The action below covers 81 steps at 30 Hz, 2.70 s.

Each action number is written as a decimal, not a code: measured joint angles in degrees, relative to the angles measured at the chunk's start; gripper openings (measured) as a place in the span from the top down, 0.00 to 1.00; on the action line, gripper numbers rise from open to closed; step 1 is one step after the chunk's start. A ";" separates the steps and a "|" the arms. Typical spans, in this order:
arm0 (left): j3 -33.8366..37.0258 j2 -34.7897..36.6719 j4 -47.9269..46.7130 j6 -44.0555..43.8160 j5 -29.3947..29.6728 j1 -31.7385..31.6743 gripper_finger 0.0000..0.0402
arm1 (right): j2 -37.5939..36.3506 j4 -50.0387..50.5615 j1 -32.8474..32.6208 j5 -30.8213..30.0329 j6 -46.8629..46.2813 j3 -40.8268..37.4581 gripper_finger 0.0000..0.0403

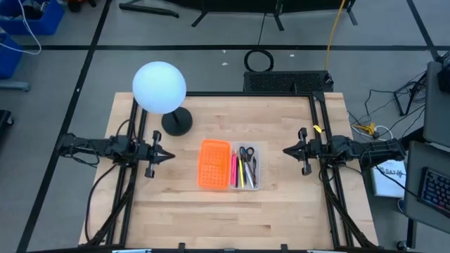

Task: Pick & place school supplies into a supply box
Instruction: Return to Home Position

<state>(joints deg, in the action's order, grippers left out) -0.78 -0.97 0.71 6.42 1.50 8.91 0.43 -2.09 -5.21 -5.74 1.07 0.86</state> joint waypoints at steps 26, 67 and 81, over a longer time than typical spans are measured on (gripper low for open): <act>0.22 -0.16 2.40 -0.72 0.09 0.00 0.88 | 0.04 -0.20 0.00 -0.13 -4.91 0.00 1.00; 0.15 -0.16 2.51 -0.70 0.11 0.00 0.88 | 0.04 -0.24 0.00 -0.15 -4.93 0.00 1.00; 0.15 -0.16 2.51 -0.70 0.10 0.00 0.88 | 0.04 -0.22 0.00 -0.14 -4.91 0.00 1.00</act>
<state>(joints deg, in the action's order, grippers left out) -0.62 -1.13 3.22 5.72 1.60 8.91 0.47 -2.31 -5.21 -5.88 -3.85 0.86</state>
